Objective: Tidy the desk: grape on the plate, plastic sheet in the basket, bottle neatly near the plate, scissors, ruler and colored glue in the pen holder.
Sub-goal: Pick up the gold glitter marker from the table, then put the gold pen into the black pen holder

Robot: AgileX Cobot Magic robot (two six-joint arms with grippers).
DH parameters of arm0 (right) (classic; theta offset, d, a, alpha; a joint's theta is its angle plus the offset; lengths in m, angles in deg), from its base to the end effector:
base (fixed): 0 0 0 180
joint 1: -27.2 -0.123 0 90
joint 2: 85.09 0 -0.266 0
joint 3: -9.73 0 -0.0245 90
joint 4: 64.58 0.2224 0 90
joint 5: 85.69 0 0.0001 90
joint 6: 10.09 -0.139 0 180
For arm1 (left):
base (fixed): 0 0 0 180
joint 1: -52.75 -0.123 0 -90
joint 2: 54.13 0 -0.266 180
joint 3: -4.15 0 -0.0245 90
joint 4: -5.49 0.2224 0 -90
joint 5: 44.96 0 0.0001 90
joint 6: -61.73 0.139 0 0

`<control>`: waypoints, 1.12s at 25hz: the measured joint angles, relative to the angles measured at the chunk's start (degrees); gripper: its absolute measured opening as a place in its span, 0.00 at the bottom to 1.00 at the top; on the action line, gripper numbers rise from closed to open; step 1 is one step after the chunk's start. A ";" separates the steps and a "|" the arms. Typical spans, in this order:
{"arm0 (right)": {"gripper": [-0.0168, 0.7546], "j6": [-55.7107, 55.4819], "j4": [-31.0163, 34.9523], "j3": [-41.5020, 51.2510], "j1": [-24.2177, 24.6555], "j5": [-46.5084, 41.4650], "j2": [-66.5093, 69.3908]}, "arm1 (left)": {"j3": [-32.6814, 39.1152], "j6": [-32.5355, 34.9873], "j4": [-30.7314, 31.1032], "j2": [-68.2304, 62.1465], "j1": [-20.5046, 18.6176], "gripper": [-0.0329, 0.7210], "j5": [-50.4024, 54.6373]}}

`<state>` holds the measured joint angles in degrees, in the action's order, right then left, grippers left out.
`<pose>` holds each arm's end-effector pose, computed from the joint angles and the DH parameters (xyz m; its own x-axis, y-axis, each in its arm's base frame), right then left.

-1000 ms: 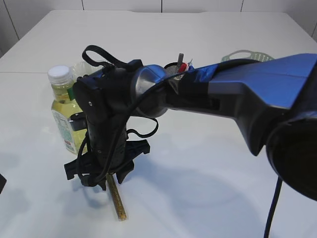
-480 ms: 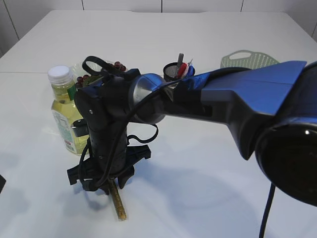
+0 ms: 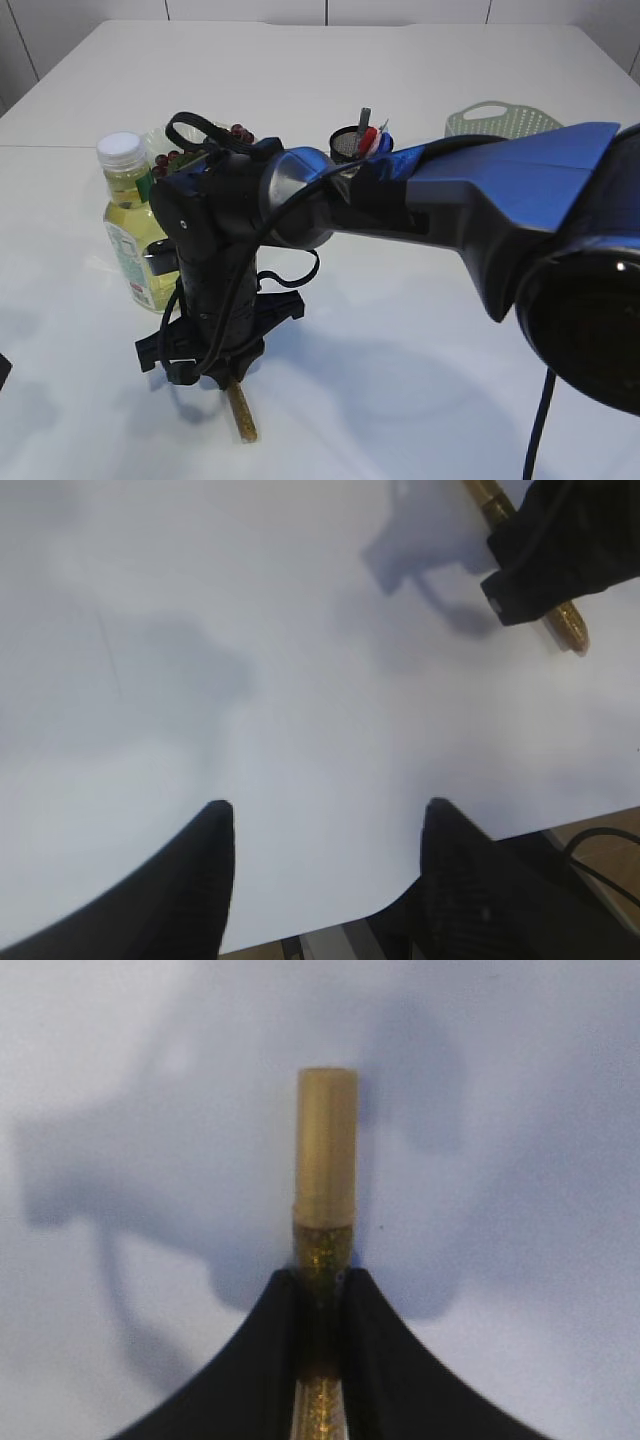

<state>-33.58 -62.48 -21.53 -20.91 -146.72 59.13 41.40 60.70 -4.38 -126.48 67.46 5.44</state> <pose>0.2936 0.3340 0.0762 -0.9138 -0.3978 -0.0823 -0.4036 0.9120 0.0726 0.1743 -0.0648 0.1958 -0.9369 0.1147 -0.3302 0.1777 0.9697 -0.1674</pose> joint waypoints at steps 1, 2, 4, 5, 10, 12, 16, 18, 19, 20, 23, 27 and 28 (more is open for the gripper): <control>0.17 0.00 0.00 0.00 0.00 0.00 0.00 | 0.00 0.00 0.00 0.00 0.00 0.62 0.00; 0.16 0.12 0.00 0.00 0.00 0.00 0.00 | 0.00 0.00 0.00 0.00 0.00 0.62 0.00; 0.16 0.26 0.22 -0.09 0.00 -0.50 0.00 | 0.00 0.00 0.00 0.00 0.00 0.62 0.00; 0.16 0.58 0.31 -0.09 0.11 -0.78 0.00 | 0.00 0.00 0.00 0.00 0.00 0.62 0.00; 0.16 3.97 2.24 -0.09 2.88 -2.23 -3.41 | 0.00 0.00 0.00 0.00 0.00 0.62 0.04; 0.16 7.34 4.76 -0.09 5.13 -2.32 -5.98 | 0.00 0.00 0.00 0.00 0.00 0.62 0.13; 0.16 15.97 13.28 -0.23 11.22 -2.65 -11.17 | 0.00 0.00 0.00 0.00 0.00 0.62 0.13; 0.16 20.83 18.51 -0.37 14.70 -2.70 -13.08 | 0.00 0.00 0.00 0.00 0.00 0.62 0.13; 0.16 23.49 20.66 -0.49 16.23 -2.70 -13.91 | 0.00 0.00 0.00 0.00 0.00 0.62 0.13; 0.16 25.45 23.30 -0.61 18.05 -2.79 -14.60 | 0.00 0.00 0.00 0.00 0.00 0.62 0.13; 0.16 32.75 31.41 -0.97 23.22 -2.69 -15.63 | 0.00 0.00 0.00 0.00 0.00 0.62 0.13; 0.16 42.72 43.80 -0.97 29.91 -1.60 -15.75 | 0.00 0.00 -0.46 0.00 0.00 0.62 0.13; 0.16 45.57 46.65 -0.97 31.40 -0.99 -15.75 | 0.00 0.00 -0.79 0.00 0.00 0.62 0.13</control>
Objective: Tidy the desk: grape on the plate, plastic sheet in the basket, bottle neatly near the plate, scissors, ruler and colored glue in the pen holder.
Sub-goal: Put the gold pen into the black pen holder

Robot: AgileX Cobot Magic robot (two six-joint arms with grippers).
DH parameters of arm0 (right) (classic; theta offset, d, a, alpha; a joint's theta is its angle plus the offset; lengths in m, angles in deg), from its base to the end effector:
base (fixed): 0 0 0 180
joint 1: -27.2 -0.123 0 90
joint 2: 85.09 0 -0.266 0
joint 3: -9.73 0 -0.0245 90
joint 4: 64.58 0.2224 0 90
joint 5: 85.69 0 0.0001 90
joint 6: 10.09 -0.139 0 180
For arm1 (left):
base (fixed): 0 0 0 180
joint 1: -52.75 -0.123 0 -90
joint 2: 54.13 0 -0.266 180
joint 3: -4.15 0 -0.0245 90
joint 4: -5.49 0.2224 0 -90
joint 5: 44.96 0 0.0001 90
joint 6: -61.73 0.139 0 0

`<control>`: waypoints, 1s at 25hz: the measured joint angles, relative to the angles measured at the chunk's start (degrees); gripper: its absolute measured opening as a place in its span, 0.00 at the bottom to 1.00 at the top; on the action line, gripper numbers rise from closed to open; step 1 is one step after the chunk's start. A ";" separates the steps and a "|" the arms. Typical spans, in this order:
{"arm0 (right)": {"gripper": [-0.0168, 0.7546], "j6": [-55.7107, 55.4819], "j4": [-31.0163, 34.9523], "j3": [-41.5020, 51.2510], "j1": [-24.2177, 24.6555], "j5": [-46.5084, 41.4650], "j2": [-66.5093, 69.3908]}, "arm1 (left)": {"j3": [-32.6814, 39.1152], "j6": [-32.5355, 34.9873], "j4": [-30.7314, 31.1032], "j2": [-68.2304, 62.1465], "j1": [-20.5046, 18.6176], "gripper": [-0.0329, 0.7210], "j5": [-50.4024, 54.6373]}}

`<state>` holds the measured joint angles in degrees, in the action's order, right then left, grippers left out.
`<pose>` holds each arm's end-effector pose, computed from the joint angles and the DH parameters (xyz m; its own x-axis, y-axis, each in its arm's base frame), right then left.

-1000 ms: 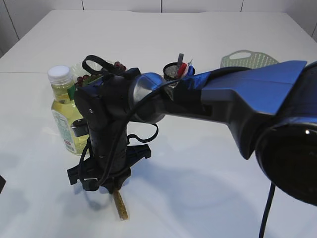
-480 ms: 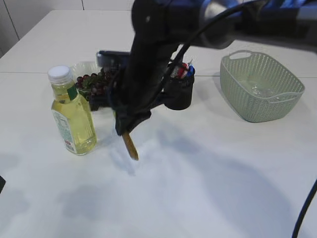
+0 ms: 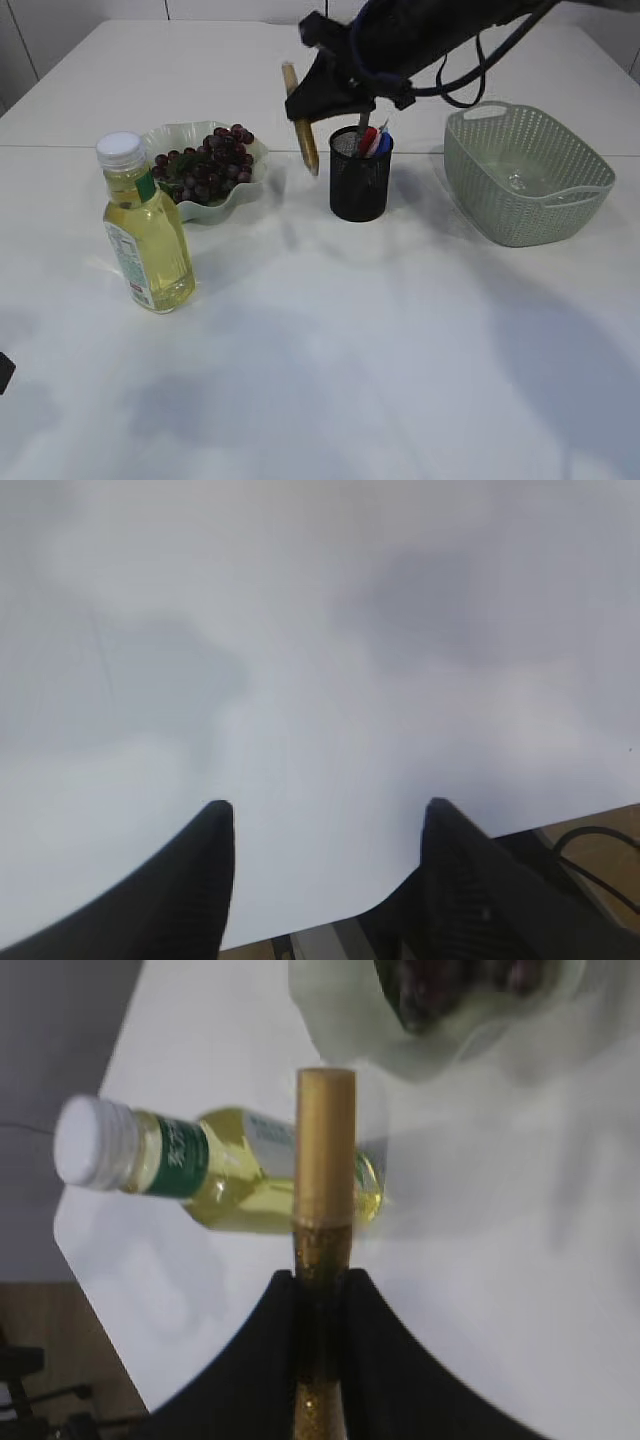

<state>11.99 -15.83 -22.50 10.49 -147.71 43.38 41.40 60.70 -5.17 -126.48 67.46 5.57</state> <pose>0.3998 0.2164 0.2439 -0.8611 -0.1760 -0.4769 -0.4694 0.6354 0.6131 0.1738 -0.0661 0.1959 -0.9392 0.1068 -0.3264 0.1727 0.9684 -0.1802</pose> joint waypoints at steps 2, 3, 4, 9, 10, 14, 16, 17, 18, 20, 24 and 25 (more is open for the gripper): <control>0.16 5.77 4.96 0.00 2.50 1.69 0.00 | 0.00 0.00 -0.52 0.00 0.00 0.62 0.04; 0.16 8.19 7.37 0.00 3.72 2.70 0.00 | 0.00 0.00 -0.64 0.00 0.00 0.62 0.04; 0.16 11.02 9.67 0.00 4.81 3.54 0.00 | 0.00 0.00 -0.79 0.00 0.00 0.62 0.04; 0.16 24.57 17.95 0.00 8.23 9.09 0.14 | 0.00 0.00 -1.59 0.00 0.00 0.62 0.26; 0.16 26.71 19.01 0.00 8.49 10.35 0.47 | 0.00 0.00 -1.61 0.00 0.00 0.62 0.26; 0.16 36.81 20.29 0.00 8.76 14.27 2.00 | 0.00 0.00 -1.86 0.00 0.00 0.62 0.30; 0.16 42.69 21.09 0.00 8.76 15.90 2.89 | 0.00 0.00 -1.88 0.00 0.00 0.62 0.75; 0.16 45.11 22.04 0.00 8.76 16.52 3.59 | 0.00 0.00 -1.98 0.00 0.00 0.62 0.99; 0.16 47.98 23.57 0.00 8.76 16.81 4.17 | 0.00 0.00 -1.98 0.00 0.00 0.62 1.15; 0.16 53.53 27.81 0.00 8.76 17.35 5.99 | 0.00 0.00 -2.01 0.00 0.00 0.62 1.27; 0.16 63.60 36.87 0.00 8.76 18.44 9.34 | 0.00 0.00 -2.01 0.00 0.00 0.62 1.36; 0.16 65.69 38.14 0.00 8.76 18.62 10.03 | 0.00 0.00 -2.01 0.00 0.00 0.62 1.36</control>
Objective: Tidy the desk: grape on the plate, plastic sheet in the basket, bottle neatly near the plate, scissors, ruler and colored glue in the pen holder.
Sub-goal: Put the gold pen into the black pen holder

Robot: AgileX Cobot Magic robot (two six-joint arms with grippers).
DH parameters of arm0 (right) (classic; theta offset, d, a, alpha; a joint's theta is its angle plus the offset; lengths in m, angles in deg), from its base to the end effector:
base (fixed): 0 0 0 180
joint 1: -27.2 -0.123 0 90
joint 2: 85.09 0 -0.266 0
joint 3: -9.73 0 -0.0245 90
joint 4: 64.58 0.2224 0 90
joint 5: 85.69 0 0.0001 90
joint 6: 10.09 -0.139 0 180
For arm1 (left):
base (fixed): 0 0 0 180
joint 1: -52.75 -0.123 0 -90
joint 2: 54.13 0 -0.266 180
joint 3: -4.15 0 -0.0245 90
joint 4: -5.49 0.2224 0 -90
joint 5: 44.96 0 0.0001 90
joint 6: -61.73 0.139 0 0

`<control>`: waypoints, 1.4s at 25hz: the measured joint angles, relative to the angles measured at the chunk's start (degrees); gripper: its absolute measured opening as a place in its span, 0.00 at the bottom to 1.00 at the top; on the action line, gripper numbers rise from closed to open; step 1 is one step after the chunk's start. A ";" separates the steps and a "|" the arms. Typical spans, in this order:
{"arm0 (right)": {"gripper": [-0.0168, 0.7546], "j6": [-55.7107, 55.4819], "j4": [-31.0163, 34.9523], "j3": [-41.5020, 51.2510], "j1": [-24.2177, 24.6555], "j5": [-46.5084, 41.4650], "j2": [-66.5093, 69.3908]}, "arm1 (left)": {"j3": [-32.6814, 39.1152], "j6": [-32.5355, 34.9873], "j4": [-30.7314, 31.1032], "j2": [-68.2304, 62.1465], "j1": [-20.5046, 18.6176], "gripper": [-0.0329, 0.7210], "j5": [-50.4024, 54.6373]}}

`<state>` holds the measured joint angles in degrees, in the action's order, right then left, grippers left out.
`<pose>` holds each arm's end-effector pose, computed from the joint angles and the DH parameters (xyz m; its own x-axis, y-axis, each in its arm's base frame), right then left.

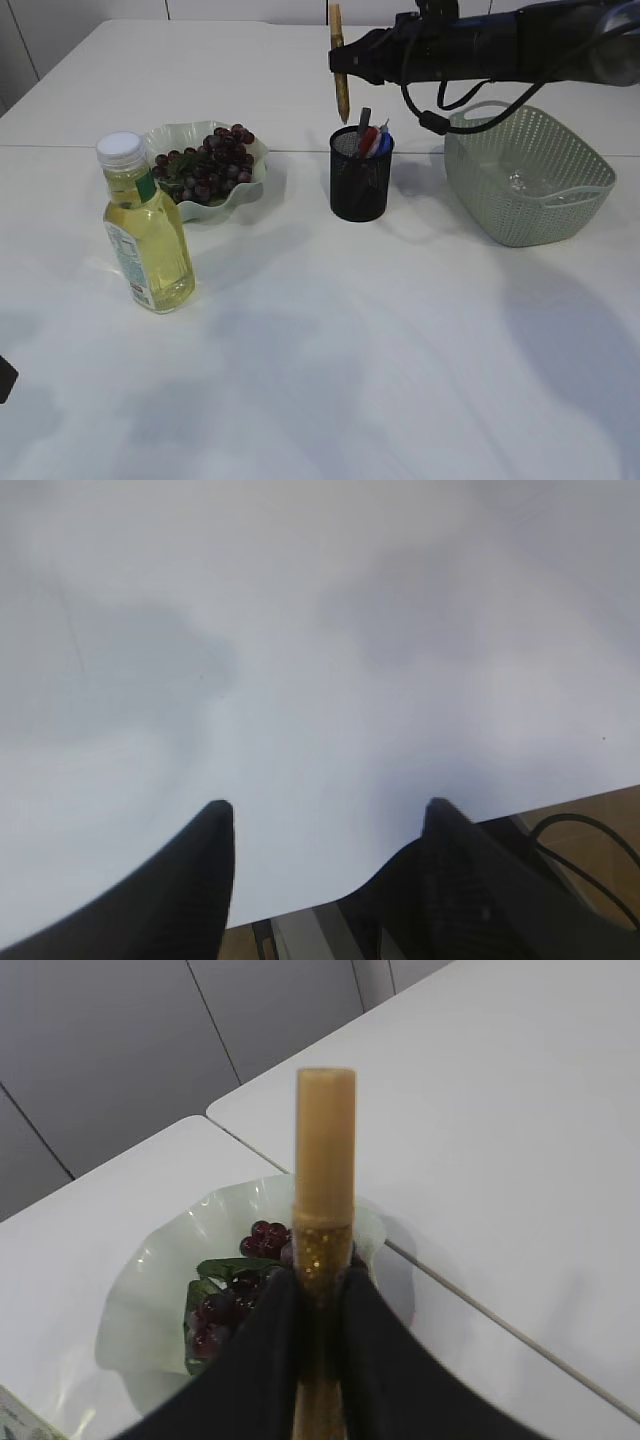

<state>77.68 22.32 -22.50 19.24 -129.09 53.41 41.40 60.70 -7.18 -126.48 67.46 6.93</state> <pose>0.4968 0.1658 0.2272 -0.2991 -0.0679 -0.9518 -0.7535 0.6288 0.1920 0.1699 -0.0694 0.1956 -0.9497 0.0913 -0.2995 0.1595 0.9642 -0.2120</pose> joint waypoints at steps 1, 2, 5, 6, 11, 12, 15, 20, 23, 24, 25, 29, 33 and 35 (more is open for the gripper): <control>0.16 1.65 0.94 0.00 0.00 0.10 0.54 | 0.00 0.00 0.00 0.00 0.00 0.62 0.00; 0.16 2.57 1.29 0.00 0.00 0.69 1.15 | 0.00 0.00 0.00 0.00 0.00 0.62 0.00; 0.16 3.80 1.96 0.00 0.00 2.87 2.00 | 0.00 0.00 0.00 0.00 0.00 0.62 0.00; 0.16 3.92 2.10 0.00 0.00 3.38 2.12 | 0.00 0.00 0.00 0.00 0.00 0.62 0.00; 0.17 4.16 2.22 0.00 0.00 3.82 2.47 | 0.00 0.00 -0.10 0.00 0.00 0.62 0.00; 0.18 4.29 2.22 0.00 0.00 3.82 2.47 | 0.00 0.00 -0.10 0.00 0.00 0.62 0.00; 0.24 4.29 2.22 0.00 0.00 3.70 2.47 | 0.00 0.00 -0.10 0.00 0.00 0.62 0.00; 0.40 3.94 2.22 0.00 0.00 1.70 2.47 | 0.00 0.00 -0.10 0.00 0.00 0.62 0.00; 0.43 3.66 2.22 0.00 0.00 1.18 2.47 | 0.00 0.00 -0.10 0.00 0.00 0.62 0.00; 0.43 2.96 2.22 0.00 0.00 0.94 2.47 | 0.00 0.00 -0.10 0.00 0.00 0.62 0.00; 0.43 1.66 1.88 0.00 0.00 0.94 2.47 | 0.00 0.00 -0.10 0.00 0.00 0.62 0.00; 0.44 -12.04 -8.74 0.00 0.00 2.35 0.16 | 0.00 0.00 -0.10 0.00 0.00 0.62 0.00; 0.44 -37.67 -33.51 0.00 0.00 0.43 -5.57 | 0.00 0.00 -0.10 0.00 0.00 0.62 0.00; 0.44 -50.48 -46.77 0.00 0.00 -3.84 -8.80 | 0.00 0.00 -0.10 0.00 0.00 0.62 0.00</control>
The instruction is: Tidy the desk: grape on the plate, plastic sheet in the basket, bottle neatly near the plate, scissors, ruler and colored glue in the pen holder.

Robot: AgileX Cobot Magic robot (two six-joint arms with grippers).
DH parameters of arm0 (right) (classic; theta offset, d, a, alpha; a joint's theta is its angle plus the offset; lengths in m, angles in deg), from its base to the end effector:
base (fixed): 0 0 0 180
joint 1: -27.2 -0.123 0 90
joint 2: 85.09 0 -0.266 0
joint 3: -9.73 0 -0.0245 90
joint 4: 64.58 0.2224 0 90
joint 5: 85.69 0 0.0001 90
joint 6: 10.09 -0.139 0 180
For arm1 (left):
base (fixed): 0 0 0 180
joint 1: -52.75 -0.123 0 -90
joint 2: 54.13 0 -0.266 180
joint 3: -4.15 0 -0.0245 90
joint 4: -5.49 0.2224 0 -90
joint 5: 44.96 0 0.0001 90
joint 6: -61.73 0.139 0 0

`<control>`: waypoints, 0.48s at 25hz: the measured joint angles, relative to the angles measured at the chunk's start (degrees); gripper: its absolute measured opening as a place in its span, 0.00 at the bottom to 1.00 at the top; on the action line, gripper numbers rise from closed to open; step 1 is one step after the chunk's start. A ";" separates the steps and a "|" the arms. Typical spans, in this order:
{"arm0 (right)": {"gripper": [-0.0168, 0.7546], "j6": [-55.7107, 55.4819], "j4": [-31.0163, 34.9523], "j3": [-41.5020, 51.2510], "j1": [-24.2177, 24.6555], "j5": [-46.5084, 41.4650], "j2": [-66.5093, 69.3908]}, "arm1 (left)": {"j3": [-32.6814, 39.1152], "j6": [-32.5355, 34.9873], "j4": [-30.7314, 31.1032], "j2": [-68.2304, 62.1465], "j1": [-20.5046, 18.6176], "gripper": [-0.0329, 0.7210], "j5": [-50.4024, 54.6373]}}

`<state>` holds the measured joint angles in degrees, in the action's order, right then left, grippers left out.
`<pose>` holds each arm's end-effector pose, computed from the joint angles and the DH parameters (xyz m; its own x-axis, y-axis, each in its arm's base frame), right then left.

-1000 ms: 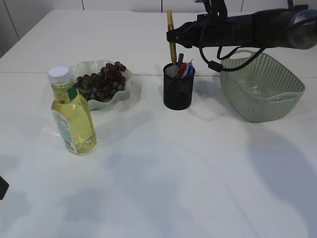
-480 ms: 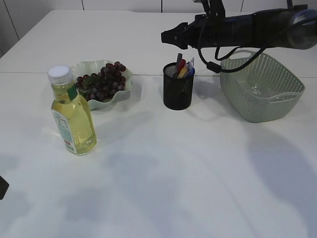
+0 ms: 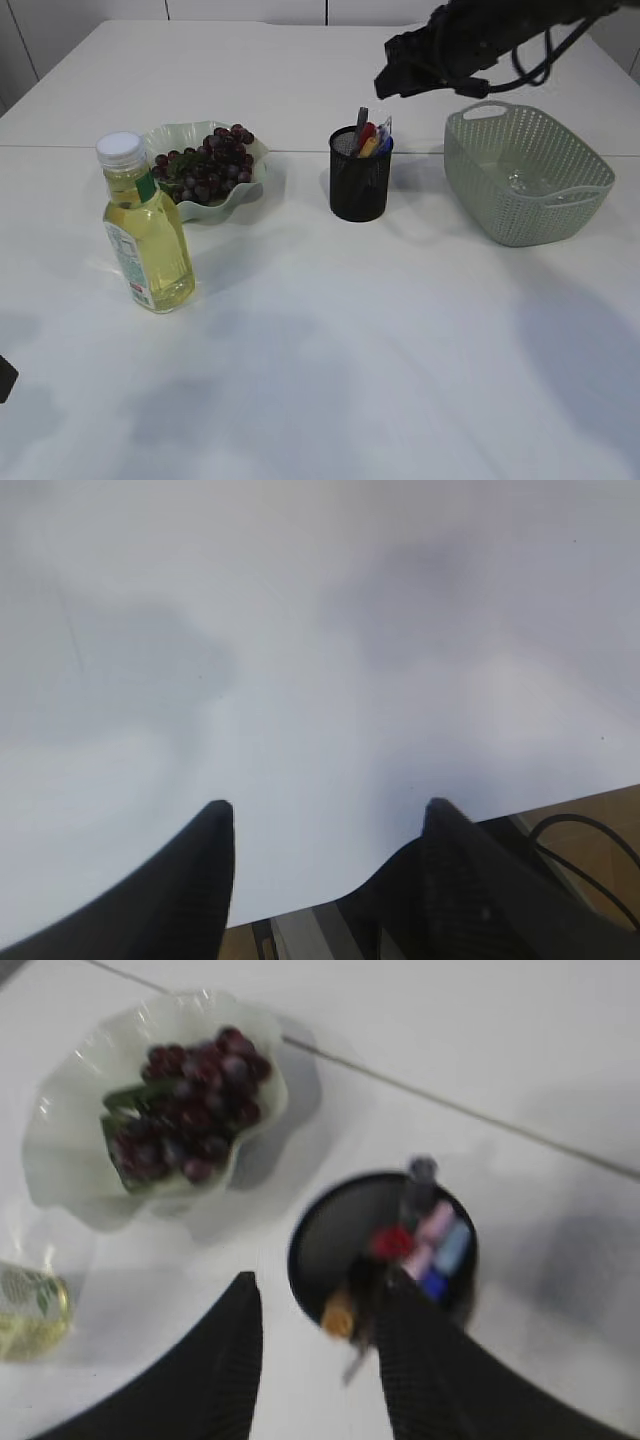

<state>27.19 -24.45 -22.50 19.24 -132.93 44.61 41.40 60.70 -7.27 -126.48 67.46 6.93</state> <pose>0.4632 0.1312 0.2334 -0.6612 -0.2085 -0.7207 -0.5321 0.8075 0.2545 0.1699 -0.0696 0.1957 -0.9499 0.0903 -0.2993 0.1589 0.9639 -0.2135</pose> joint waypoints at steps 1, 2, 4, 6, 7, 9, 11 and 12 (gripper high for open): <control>0.44 -6.58 -6.95 0.00 0.00 -2.91 -1.68 | 0.00 0.00 0.00 0.00 0.00 0.62 0.00; 0.44 -11.51 -13.34 0.00 0.00 -6.09 -3.09 | 0.00 0.00 0.00 0.00 0.00 0.62 0.00; 0.44 -20.74 -23.24 0.00 0.00 -11.97 -6.27 | 0.00 0.00 0.00 0.00 0.00 0.62 0.00; 0.44 -25.73 -30.90 0.00 0.00 -17.78 -8.74 | 0.00 0.00 0.00 0.00 0.00 0.62 0.00; 0.44 -27.37 -33.31 0.00 0.00 -19.86 -9.91 | 0.00 0.00 0.00 0.00 0.00 0.62 0.00; 0.44 -29.46 -37.56 0.00 0.12 -22.76 -11.75 | 0.00 0.00 0.00 0.00 0.00 0.62 0.00; 0.44 -31.53 -40.13 0.70 0.12 -23.22 -13.65 | 0.00 0.00 0.00 0.00 0.00 0.62 0.00; 0.44 -32.43 -41.22 1.19 0.12 -23.51 -14.53 | 0.00 0.00 0.00 0.00 0.00 0.62 0.00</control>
<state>-5.24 -65.68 -21.32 19.37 -156.44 30.08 41.40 60.70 -7.27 -126.48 67.46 6.93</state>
